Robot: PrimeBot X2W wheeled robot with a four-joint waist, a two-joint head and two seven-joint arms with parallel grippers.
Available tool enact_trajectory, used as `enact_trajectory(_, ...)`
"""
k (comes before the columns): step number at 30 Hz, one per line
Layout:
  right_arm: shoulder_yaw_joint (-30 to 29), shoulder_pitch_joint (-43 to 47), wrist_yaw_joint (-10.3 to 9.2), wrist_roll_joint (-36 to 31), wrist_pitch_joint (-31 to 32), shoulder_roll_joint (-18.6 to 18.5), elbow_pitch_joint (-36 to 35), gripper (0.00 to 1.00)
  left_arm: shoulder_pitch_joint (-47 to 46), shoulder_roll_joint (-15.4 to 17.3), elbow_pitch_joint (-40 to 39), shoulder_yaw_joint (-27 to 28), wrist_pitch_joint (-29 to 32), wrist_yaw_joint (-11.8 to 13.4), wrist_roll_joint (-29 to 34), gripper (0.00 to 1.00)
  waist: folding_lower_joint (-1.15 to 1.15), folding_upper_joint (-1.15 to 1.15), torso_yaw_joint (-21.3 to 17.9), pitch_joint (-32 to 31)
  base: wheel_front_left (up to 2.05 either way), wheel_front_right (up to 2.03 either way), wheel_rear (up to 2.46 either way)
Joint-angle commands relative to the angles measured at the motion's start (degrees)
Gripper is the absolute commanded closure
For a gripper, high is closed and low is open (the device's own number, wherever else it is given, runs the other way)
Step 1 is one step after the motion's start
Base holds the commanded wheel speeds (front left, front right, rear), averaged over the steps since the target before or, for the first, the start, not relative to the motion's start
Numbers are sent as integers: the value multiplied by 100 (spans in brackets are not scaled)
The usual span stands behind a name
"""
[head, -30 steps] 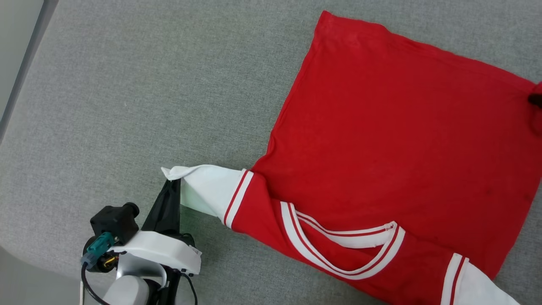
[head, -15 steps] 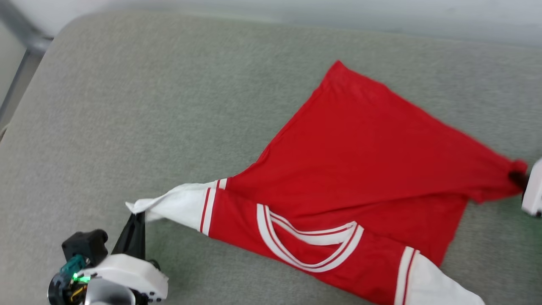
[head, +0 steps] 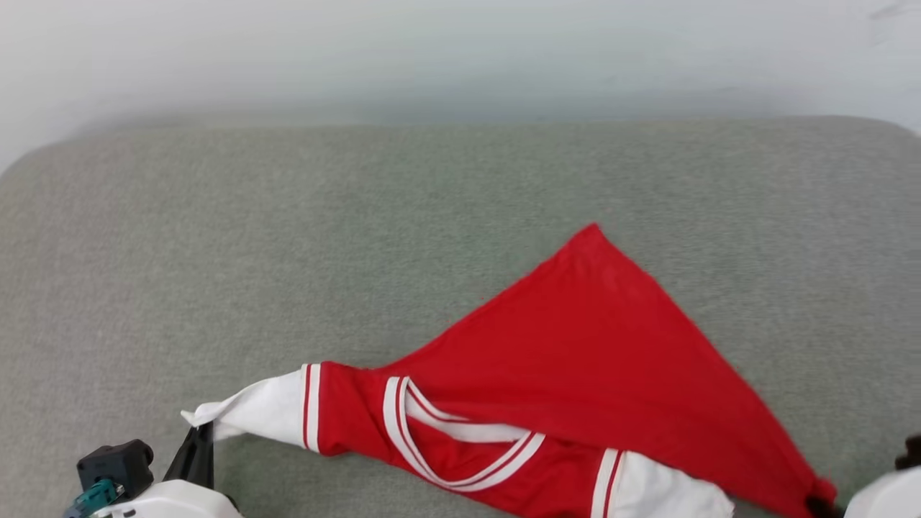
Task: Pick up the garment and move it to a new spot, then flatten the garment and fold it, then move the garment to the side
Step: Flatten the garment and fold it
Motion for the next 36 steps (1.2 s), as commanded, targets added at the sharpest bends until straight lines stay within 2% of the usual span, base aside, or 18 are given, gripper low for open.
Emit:
enact_trajectory(1, -32, 167, -10, -89, 38, 80, -41, 100, 60, 34, 6, 31, 5, 31, -27, 100, 1, 0, -162, -154, 0, 0, 0)
enact_trajectory(5, -200, 754, -10, -143, 155, 419, -340, 100, 146, 88, 13, 67, 59, 57, -55, 100, 1, 0, -271, -211, 0, 0, 0)
enact_trajectory(8, -202, 990, -10, -73, 119, 541, -402, 100, 173, 102, -1, 73, 92, 85, -72, 100, 1, 0, -340, -221, 0, 0, 0)
enact_trajectory(9, -187, 1002, -10, 8, 49, 562, -410, 97, 184, 100, -12, 70, 96, 95, -70, 100, 1, 0, -356, -216, 0, 0, 0)
enact_trajectory(10, -179, 986, -9, 39, -61, 573, -408, 45, 190, 91, -24, 63, 97, 92, -76, 100, 1, 0, -369, -212, 0, 0, 0)
enact_trajectory(11, -154, 970, -9, -12, -197, 581, -411, 0, 189, 85, -34, 54, 103, 95, -83, 100, 1, 0, -376, -204, 0, 0, 0)
enact_trajectory(16, -15, 604, -8, -52, -1121, 517, -488, 0, 118, 78, -88, 29, 96, 103, -95, 100, 1, 0, -369, -149, 0, 0, 0)
enact_trajectory(22, 498, -25, -8, -131, -2310, 66, -299, 0, -72, 65, -169, -54, 73, 78, -37, 100, 1, 0, -233, -8, 0, 0, 0)
enact_trajectory(26, 969, -654, -8, -36, -2610, -281, 147, 0, -213, 1, -169, -96, 20, 85, -20, 100, 1, 0, -139, 92, 0, 0, 0)
enact_trajectory(27, 1088, -819, -8, 0, -2627, -362, 262, 0, -239, -16, -173, -105, 1, 81, -24, 100, 1, 0, -108, 115, 0, 0, 0)
enact_trajectory(28, 1492, -1375, -8, 179, -2433, -638, 649, 0, -357, -42, -210, -160, -33, 59, 9, 100, 1, 0, 13, 208, 0, 0, 0)
enact_trajectory(34, 2366, -2421, -8, 728, -1357, -1199, 1311, 0, -643, -125, -288, -312, -87, -7, 79, 100, 1, 0, 362, 501, 0, 0, 0)
enact_trajectory(36, 2599, -2723, -8, 872, -1041, -1275, 1443, 0, -749, -162, -254, -337, -120, -40, 70, 100, 1, 0, 469, 623, 0, 0, 0)
